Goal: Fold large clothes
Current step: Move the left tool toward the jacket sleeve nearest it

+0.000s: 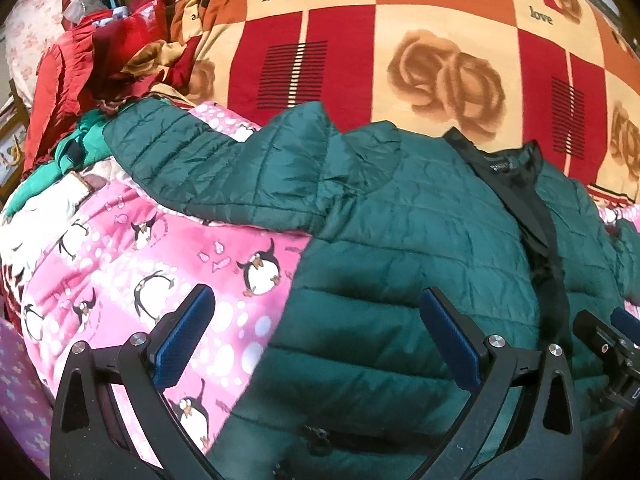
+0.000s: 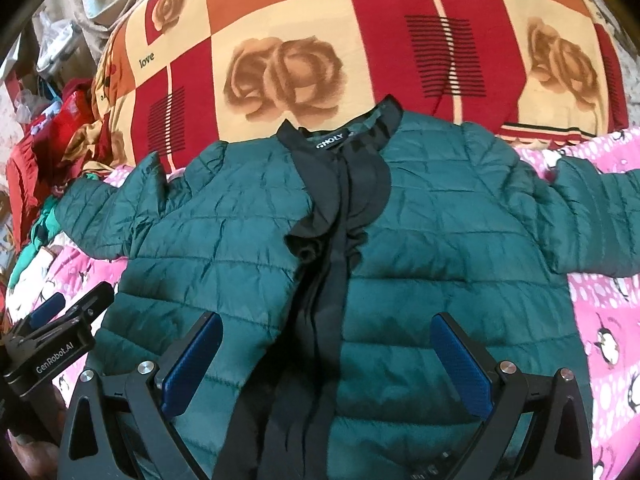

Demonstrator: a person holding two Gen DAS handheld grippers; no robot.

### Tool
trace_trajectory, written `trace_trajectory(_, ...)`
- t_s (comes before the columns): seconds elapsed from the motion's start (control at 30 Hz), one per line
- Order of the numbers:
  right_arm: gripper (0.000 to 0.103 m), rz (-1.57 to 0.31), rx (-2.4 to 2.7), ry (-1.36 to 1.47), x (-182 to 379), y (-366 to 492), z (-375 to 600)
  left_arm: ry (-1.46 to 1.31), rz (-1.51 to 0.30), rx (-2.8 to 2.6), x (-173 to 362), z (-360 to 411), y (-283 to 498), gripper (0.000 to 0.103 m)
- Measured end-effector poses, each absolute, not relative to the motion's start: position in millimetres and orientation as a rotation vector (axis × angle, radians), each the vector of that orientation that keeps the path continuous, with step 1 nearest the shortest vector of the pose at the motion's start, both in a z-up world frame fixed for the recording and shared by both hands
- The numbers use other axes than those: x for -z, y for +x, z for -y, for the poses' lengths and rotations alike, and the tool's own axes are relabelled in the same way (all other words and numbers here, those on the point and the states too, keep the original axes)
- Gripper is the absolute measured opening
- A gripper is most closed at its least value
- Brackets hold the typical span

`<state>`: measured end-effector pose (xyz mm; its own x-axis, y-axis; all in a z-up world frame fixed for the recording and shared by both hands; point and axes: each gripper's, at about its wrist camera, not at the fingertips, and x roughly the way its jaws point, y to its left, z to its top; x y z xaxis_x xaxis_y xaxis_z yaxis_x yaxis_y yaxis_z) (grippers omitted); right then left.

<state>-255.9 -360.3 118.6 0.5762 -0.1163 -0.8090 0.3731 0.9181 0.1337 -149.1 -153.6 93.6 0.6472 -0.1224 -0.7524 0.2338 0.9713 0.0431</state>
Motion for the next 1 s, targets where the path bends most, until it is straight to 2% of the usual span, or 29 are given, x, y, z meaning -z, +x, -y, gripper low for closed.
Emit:
trace_trajectory(0.43, 0.103, -0.929, 0.264, 0.33, -89, -230, 364, 0.032, -0.851, 0.126, -100, 102, -93, 0.103)
trace_trajectory(1.0, 0.103, -0.964, 0.232, 0.271, -85, -202, 347, -0.041, -0.864, 0.0, -101, 18, -11, 0.102)
